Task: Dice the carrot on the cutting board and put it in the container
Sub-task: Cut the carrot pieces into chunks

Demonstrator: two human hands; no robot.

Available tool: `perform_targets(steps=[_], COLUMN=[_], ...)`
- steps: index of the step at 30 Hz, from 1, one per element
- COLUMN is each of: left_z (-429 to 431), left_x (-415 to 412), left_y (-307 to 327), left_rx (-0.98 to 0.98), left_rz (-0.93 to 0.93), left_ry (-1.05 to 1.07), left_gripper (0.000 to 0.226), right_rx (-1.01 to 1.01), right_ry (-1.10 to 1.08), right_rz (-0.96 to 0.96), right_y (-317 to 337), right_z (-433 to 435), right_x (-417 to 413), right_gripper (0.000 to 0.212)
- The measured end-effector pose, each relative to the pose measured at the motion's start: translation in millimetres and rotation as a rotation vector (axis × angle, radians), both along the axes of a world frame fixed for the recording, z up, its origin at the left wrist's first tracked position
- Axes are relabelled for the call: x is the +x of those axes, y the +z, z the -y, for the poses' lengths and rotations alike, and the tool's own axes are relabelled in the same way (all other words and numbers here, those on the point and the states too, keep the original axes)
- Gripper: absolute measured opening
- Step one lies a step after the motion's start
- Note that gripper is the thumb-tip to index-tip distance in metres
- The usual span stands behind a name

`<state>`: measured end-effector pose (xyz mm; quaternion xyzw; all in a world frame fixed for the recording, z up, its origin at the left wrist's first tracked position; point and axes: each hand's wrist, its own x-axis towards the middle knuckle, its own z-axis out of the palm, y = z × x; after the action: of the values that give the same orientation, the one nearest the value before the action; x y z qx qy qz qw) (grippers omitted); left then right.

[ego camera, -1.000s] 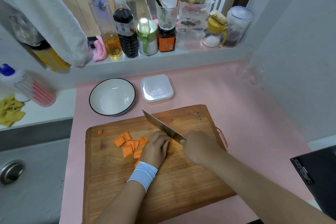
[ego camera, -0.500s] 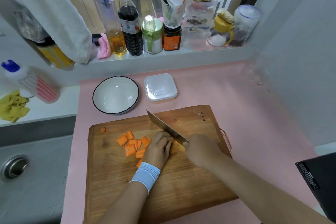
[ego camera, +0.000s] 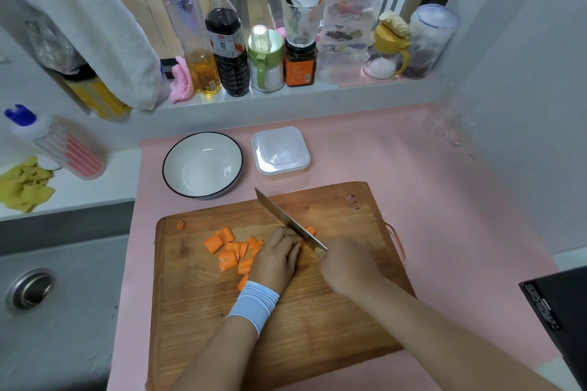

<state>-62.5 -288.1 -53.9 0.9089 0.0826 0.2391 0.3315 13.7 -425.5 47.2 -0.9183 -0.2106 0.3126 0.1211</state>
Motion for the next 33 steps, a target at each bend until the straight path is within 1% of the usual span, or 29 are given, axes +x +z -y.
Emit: perform_targets(steps=[10,19,33], left_z=[-2.7,-2.9,-1.2], left_x=[-0.3,-0.1,-0.3], left_y=[-0.4,0.2,0.9], left_rx=[0.012,0.0,-0.008], left_rz=[-0.004,0.011,0.006], left_ry=[-0.013,-0.004,-0.004], left_gripper=[0.008,0.011,0.01], right_rx=[-0.021,0.069,-0.034], right_ry=[-0.006,0.005,0.046], right_rz=[-0.012,0.021,0.01], right_y=[6.2,22.4,38.8], right_z=[1.7,4.3,7.8], right_x=[1.0,-4.7,-2.9], right_gripper=[0.025,0.025,0.032])
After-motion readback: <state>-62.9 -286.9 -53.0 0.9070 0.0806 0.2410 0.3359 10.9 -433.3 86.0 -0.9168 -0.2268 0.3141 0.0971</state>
